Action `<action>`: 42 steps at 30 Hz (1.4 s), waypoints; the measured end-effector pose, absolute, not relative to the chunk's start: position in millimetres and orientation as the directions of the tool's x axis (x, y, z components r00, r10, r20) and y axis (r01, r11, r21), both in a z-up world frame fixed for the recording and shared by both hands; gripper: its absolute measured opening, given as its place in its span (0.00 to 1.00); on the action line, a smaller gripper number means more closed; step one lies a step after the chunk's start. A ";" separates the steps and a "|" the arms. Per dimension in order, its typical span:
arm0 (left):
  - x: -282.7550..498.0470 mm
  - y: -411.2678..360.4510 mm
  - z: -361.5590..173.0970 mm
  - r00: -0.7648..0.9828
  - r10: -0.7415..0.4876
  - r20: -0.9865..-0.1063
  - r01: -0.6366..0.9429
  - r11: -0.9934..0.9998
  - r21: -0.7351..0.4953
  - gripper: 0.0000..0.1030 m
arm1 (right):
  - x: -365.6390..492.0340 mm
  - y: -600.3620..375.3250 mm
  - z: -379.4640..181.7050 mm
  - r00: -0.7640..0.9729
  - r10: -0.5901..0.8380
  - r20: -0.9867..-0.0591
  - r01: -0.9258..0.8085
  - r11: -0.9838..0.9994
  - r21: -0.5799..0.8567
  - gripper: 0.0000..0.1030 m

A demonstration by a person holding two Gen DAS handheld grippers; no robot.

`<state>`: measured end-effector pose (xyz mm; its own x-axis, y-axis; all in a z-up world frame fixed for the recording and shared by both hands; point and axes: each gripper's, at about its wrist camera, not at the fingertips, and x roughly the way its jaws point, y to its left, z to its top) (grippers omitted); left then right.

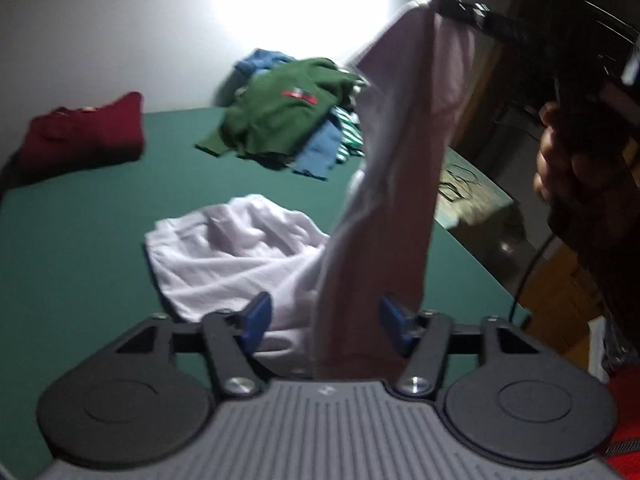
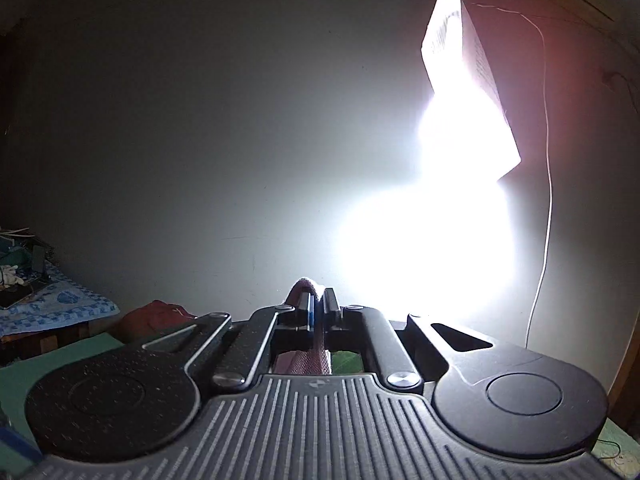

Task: Fold clothes
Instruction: 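Lift the white shirt high with both grippers to shake it out, then lower the white shirt onto the green sheet with both grippers, then open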

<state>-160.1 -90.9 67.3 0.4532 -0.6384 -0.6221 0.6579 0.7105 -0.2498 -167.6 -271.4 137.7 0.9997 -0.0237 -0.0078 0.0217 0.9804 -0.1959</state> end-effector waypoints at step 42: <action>-204.7 28.3 285.3 0.977 -0.180 0.112 0.180 0.984 0.013 0.01 | -220.1 -293.4 215.8 0.950 0.110 0.291 -0.109 0.994 -0.020 0.03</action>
